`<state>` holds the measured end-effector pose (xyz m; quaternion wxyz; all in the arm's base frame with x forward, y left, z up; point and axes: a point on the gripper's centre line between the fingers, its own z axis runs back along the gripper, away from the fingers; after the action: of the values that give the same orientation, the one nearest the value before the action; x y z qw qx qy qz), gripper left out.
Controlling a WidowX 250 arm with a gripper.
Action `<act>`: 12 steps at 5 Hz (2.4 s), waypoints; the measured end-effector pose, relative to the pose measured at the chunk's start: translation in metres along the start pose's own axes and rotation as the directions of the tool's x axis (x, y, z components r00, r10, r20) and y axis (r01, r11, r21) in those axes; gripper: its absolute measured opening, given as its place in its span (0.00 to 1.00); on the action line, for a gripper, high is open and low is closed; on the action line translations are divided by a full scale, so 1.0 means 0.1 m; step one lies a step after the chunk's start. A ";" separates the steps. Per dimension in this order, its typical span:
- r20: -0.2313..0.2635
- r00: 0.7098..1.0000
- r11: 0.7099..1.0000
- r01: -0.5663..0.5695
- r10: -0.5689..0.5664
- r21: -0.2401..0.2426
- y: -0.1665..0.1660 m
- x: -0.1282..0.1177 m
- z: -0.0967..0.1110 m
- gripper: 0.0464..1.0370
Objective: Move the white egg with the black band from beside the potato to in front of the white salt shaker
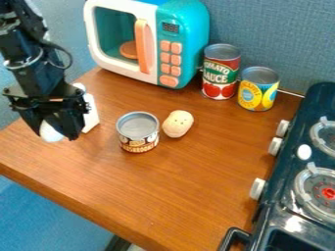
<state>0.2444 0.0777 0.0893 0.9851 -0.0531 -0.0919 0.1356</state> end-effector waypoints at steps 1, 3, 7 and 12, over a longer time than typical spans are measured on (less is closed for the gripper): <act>-0.041 0.997 0.998 -0.060 0.060 0.000 0.15 0.01 -0.23 0.68; -0.063 0.993 0.993 -0.095 0.100 0.077 0.14 0.13 -0.43 0.68; -0.162 0.968 0.974 -0.164 0.190 0.158 0.20 0.07 -0.69 0.75; 0.064 0.997 0.994 -0.040 0.034 0.098 -0.24 0.56 0.05 0.96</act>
<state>0.3032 0.0706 0.1066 0.9805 -0.0016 -0.1146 0.1598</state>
